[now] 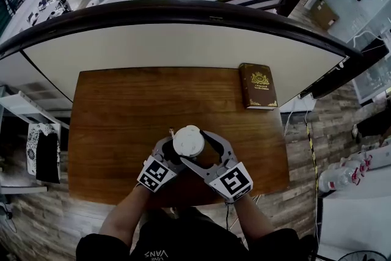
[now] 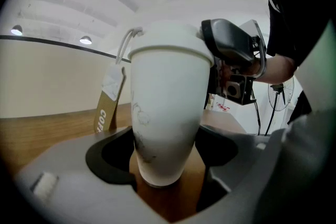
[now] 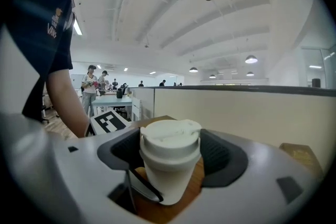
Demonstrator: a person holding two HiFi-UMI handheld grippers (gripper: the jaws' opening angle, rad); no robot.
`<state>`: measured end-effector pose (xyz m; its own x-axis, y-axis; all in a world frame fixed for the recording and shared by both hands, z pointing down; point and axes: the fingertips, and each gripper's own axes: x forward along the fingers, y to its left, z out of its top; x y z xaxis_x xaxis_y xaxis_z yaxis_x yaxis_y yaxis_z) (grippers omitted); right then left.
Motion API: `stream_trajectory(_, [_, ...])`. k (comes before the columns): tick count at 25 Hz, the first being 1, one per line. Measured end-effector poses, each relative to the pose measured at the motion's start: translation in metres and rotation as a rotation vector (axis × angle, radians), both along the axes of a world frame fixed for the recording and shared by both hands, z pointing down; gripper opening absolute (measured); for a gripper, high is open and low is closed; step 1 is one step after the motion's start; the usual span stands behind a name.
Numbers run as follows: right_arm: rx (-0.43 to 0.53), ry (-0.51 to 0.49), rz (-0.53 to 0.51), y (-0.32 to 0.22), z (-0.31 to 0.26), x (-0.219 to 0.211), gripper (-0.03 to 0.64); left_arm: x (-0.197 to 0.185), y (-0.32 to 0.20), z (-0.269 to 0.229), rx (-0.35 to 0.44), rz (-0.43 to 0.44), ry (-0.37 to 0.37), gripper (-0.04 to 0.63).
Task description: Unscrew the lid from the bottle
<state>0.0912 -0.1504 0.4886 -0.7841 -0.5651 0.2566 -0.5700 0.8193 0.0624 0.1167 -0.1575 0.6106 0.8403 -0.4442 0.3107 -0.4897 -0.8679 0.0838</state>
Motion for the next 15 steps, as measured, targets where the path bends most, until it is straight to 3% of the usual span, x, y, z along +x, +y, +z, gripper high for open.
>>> stream_trajectory(10, [-0.039, -0.103, -0.346, -0.001, -0.015, 0.004, 0.322, 0.000, 0.001, -0.001, 0.010, 0.045, 0.010, 0.367])
stream_trajectory(15, [-0.066, -0.104, -0.382, -0.005, -0.017, 0.008, 0.322, 0.000, 0.000, -0.001, 0.005, 0.048, 0.018, 0.367])
